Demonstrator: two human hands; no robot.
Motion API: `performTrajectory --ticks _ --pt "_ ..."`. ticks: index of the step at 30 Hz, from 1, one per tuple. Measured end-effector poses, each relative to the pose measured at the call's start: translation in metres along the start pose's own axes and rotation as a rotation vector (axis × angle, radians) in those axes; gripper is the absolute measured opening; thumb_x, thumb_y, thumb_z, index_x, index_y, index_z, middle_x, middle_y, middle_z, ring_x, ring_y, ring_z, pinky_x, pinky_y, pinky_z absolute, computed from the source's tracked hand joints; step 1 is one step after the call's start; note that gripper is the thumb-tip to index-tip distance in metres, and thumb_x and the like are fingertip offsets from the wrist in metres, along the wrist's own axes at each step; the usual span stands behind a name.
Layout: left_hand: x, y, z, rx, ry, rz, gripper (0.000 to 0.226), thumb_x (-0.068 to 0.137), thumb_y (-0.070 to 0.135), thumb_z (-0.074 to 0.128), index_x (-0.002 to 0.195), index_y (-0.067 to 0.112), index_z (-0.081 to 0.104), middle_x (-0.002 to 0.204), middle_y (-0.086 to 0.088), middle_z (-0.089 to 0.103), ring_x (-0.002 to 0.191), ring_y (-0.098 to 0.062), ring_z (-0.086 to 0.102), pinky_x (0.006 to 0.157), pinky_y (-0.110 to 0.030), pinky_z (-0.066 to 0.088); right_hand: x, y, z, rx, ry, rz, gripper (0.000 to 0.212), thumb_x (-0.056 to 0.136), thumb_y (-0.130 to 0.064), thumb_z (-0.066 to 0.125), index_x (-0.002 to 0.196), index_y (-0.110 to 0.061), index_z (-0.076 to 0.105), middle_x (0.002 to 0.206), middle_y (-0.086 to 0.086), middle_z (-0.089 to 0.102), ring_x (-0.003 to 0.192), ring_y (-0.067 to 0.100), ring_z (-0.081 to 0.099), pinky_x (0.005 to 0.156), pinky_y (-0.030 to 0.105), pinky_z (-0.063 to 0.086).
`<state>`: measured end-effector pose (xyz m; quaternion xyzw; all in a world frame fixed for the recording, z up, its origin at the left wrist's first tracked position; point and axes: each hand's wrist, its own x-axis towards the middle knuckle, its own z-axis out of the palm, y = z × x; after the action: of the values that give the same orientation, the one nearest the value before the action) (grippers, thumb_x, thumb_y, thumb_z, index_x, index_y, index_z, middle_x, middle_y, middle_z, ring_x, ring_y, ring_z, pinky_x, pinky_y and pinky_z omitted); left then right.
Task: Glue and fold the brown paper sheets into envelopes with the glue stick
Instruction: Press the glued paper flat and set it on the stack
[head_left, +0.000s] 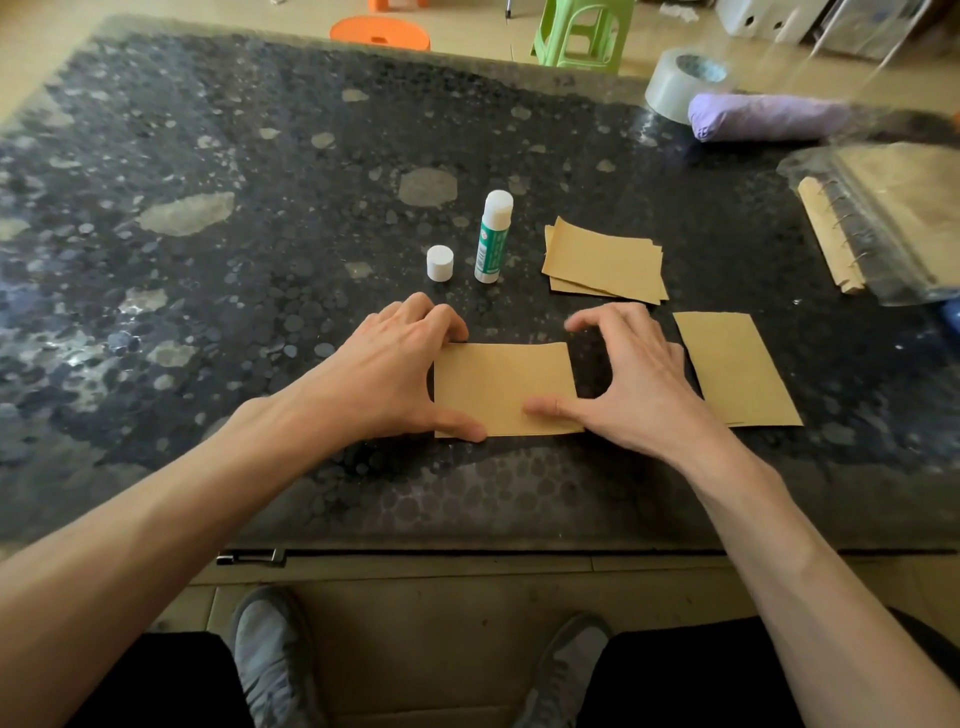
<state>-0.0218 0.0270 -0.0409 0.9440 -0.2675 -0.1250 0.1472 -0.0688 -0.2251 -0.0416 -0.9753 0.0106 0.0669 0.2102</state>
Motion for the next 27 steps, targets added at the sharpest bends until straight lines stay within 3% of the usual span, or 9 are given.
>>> performTrajectory --ticks 4,14,20,23,25,27 --pt "0.0001 -0.0002 -0.0012 -0.012 -0.019 -0.006 0.101 0.054 0.083 0.075 0.134 0.027 0.048 0.123 0.007 0.046 0.115 -0.015 0.047 0.105 -0.037 0.041 0.0010 0.0001 0.0000 -0.042 0.011 0.006 0.081 0.067 -0.083 0.072 0.130 -0.039 0.048 0.142 -0.011 0.038 0.141 0.015 0.031 0.112 0.040 0.027" --pt "0.0012 -0.0020 0.0006 -0.102 -0.026 -0.014 0.092 0.052 0.079 0.078 0.125 0.030 0.048 0.121 0.008 0.041 0.115 -0.015 0.042 0.105 -0.035 0.041 -0.0003 -0.0029 -0.0034 0.010 -0.055 0.015 0.082 0.057 -0.090 0.063 0.123 -0.043 0.052 0.142 -0.015 0.037 0.143 0.013 0.026 0.106 0.036 0.021" --pt "-0.0003 0.0031 -0.0015 -0.298 -0.014 0.032 0.076 0.065 0.049 0.093 0.122 0.032 0.045 0.115 0.016 0.057 0.103 -0.007 0.055 0.086 -0.024 0.048 -0.0019 -0.0002 -0.0020 0.032 -0.037 -0.037 0.086 0.065 -0.087 0.066 0.139 -0.047 0.047 0.145 -0.015 0.036 0.144 0.011 0.024 0.105 0.034 0.018" --pt "-0.0002 0.0062 -0.0038 -0.512 0.009 -0.007 0.067 0.078 0.026 0.090 0.127 0.033 0.045 0.109 0.011 0.068 0.091 -0.005 0.066 0.078 -0.022 0.056 -0.0006 0.0011 -0.0005 0.095 -0.015 -0.058 0.068 0.074 -0.081 0.066 0.132 -0.048 0.057 0.140 -0.017 0.043 0.141 0.008 0.028 0.107 0.035 0.020" --pt "-0.0006 0.0071 -0.0045 -0.668 0.029 -0.047 0.064 0.081 0.016 0.088 0.131 0.027 0.049 0.106 0.006 0.073 0.089 -0.012 0.072 0.080 -0.033 0.062 0.0008 0.0012 -0.0010 0.209 0.012 -0.061 0.046 0.082 -0.070 0.070 0.118 -0.042 0.066 0.131 -0.020 0.052 0.132 0.006 0.040 0.108 0.038 0.031" --pt "-0.0009 0.0068 -0.0059 -0.771 0.019 -0.077 0.057 0.082 0.017 0.087 0.130 0.024 0.056 0.103 0.003 0.077 0.088 -0.015 0.075 0.079 -0.036 0.064 0.0007 -0.0010 -0.0037 0.357 0.046 -0.067 0.026 0.090 -0.056 0.072 0.105 -0.035 0.072 0.116 -0.020 0.064 0.112 0.004 0.056 0.096 0.034 0.046"
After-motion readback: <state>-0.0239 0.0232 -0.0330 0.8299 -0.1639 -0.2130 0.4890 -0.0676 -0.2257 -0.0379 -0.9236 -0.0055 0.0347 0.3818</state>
